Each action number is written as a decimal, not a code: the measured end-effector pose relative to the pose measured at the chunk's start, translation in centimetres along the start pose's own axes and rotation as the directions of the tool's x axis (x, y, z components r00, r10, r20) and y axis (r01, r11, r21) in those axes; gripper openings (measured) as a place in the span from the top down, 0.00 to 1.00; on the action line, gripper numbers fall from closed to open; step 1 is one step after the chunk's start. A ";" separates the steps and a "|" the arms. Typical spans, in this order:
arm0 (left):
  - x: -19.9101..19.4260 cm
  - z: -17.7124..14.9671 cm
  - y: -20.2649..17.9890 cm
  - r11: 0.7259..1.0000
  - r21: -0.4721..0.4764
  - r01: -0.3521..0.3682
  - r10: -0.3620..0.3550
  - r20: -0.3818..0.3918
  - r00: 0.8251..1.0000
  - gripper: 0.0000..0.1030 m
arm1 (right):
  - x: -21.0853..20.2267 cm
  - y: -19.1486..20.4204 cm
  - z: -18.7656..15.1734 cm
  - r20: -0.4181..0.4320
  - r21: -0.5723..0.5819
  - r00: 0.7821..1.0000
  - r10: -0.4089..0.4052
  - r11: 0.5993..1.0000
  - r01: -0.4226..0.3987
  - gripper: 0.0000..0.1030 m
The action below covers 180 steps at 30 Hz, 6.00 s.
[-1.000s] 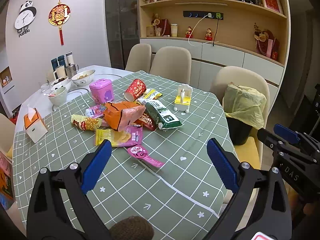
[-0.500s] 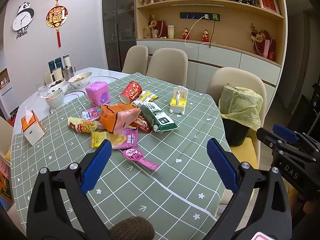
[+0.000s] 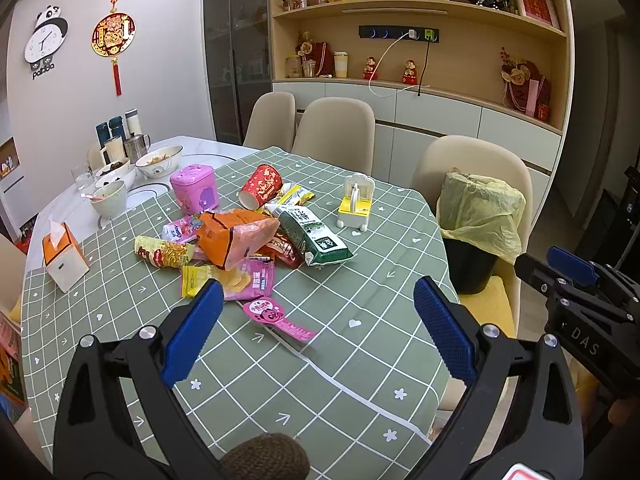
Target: Collect trash
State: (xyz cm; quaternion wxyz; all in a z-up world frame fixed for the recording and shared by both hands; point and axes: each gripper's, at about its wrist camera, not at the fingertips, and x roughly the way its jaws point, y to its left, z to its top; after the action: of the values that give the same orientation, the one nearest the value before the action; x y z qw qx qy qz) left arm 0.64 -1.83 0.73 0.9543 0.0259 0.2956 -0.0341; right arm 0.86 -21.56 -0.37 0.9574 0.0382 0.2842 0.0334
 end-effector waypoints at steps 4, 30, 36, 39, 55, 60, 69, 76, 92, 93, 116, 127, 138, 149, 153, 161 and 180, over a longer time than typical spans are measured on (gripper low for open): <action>-0.1 0.0 0.0 1.000 0.002 0.002 -0.002 -0.003 1.000 0.11 | 0.0 -0.2 0.1 -0.001 0.004 1.000 0.000 1.000 0.000 0.52; -0.2 0.1 -0.1 1.000 0.003 0.005 -0.005 0.005 1.000 0.11 | 0.0 -0.6 0.1 -0.001 0.006 1.000 -0.003 1.000 0.003 0.52; 0.0 0.1 -0.1 1.000 0.003 0.007 -0.007 0.002 1.000 0.11 | 0.0 -0.6 0.0 -0.002 0.005 1.000 -0.004 1.000 0.004 0.52; 0.4 0.2 0.0 1.000 0.000 0.011 -0.011 -0.005 1.000 0.11 | 0.2 -0.6 0.0 -0.002 0.004 1.000 -0.011 1.000 0.011 0.52; 9.4 1.5 9.6 0.990 -0.132 -0.052 0.037 -0.112 0.993 0.11 | 7.7 0.1 2.4 -0.098 -0.039 0.994 0.040 0.998 -0.044 0.52; 11.8 2.3 13.6 0.977 -0.205 -0.057 0.029 -0.138 0.990 0.11 | 11.4 0.8 4.0 -0.133 -0.056 0.987 0.089 0.994 -0.097 0.52; 14.8 1.5 19.3 0.968 -0.212 -0.135 0.085 -0.229 0.970 0.09 | 17.8 7.6 3.1 -0.339 -0.113 0.857 0.388 0.888 -0.446 0.52; 15.5 0.0 23.0 0.945 -0.279 -0.171 0.092 -0.276 0.957 0.10 | 20.8 15.8 -1.2 -0.568 -0.190 0.667 0.483 0.711 -0.677 0.52; 20.9 0.7 28.9 0.848 -0.501 -0.175 0.013 -0.309 0.951 0.29 | 23.0 12.5 1.3 -0.503 -0.149 0.744 0.440 0.803 -0.576 0.81; 21.7 1.0 29.6 0.826 -0.533 -0.181 0.009 -0.310 0.951 0.30 | 23.1 12.3 1.3 -0.495 -0.150 0.754 0.431 0.812 -0.563 0.81; 15.9 6.8 22.3 0.879 -0.462 -0.115 0.025 -0.196 0.980 0.75 | 16.8 3.4 6.5 -0.287 -0.161 0.877 0.386 0.883 -0.441 0.81; 14.5 15.8 4.5 0.962 -0.239 0.128 -0.118 0.056 0.991 0.75 | 16.7 -6.4 12.8 -0.163 -0.180 0.926 0.340 0.913 -0.366 0.81; 24.9 22.1 -14.0 0.928 -0.098 0.359 -0.359 0.013 0.933 0.75 | 18.4 -23.7 15.0 -0.056 -0.047 0.988 0.147 0.988 -0.149 0.81; 39.1 24.0 -34.0 0.873 0.093 0.480 -0.458 -0.189 0.869 0.74 | 21.0 -37.4 15.2 -0.039 0.106 0.999 0.008 0.994 -0.004 0.81; 42.9 20.6 -37.9 0.866 0.200 0.458 -0.369 -0.362 0.856 0.74 | 21.5 -39.9 14.8 -0.025 0.173 1.000 -0.013 0.985 0.017 0.81; 43.2 17.5 -37.0 0.845 0.155 0.511 -0.374 -0.511 0.774 0.69 | 24.7 -40.8 15.1 -0.055 0.209 0.998 0.035 0.978 -0.023 0.81; 31.4 18.3 -18.0 0.931 -0.168 0.323 -0.357 -0.257 0.898 0.45 | 38.2 -28.3 15.4 -0.407 0.087 0.875 0.261 0.965 -0.247 0.81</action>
State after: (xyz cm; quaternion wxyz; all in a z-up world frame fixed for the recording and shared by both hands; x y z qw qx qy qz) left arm 35.28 -22.57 -2.52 0.8812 -0.0797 0.4304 -0.1784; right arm 42.46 -47.32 -10.81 0.8615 0.0825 0.4742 0.1616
